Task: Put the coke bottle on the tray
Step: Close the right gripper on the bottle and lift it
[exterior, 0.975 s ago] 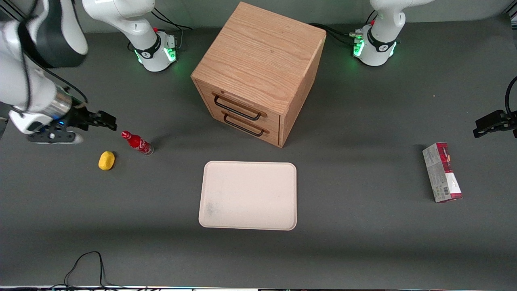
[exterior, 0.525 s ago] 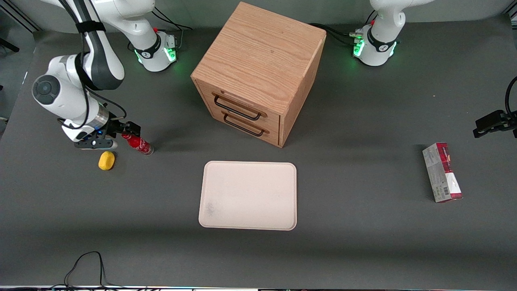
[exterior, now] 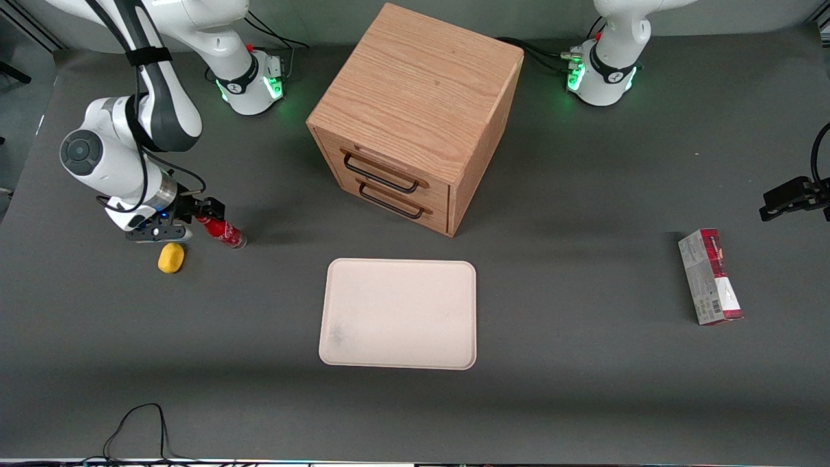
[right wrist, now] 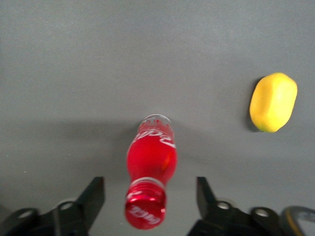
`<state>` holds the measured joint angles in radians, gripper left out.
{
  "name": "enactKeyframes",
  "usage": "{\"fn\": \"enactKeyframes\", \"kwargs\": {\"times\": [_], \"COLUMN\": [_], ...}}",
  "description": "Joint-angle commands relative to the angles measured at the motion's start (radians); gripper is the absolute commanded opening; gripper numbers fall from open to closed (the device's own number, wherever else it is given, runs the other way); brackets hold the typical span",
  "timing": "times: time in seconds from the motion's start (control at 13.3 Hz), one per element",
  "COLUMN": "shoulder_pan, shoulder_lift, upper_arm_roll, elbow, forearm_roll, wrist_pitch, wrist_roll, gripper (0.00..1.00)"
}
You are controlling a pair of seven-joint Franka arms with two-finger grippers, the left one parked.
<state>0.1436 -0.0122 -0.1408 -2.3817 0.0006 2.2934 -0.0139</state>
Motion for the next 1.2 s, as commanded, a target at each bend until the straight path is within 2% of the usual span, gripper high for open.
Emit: {"fn": "enactKeyframes", "kwargs": {"times": [0.0,0.15,0.45,0.6,0.75,1.12], "shoulder_pan": [0.005,0.005,0.007,0.011,0.022,0.022], "shoulder_lift": [0.001,0.014,0.023,0.047,0.122,0.43], "upper_arm_roll": [-0.01,-0.01,0.0,0.003,0.009,0.064], "elbow": [-0.005,-0.001,0.092,0.297,0.575,1.299], "forearm_roll": [0.016,0.018,0.019,0.019,0.033,0.036], "wrist_pitch": [0.017,0.018,-0.03,-0.267,-0.511,-0.909], "wrist_roll": [-0.038,-0.032,-0.008,-0.001,-0.001,0.002], "gripper": [0.08,0.0,0.0,0.0,0.0,0.0]}}
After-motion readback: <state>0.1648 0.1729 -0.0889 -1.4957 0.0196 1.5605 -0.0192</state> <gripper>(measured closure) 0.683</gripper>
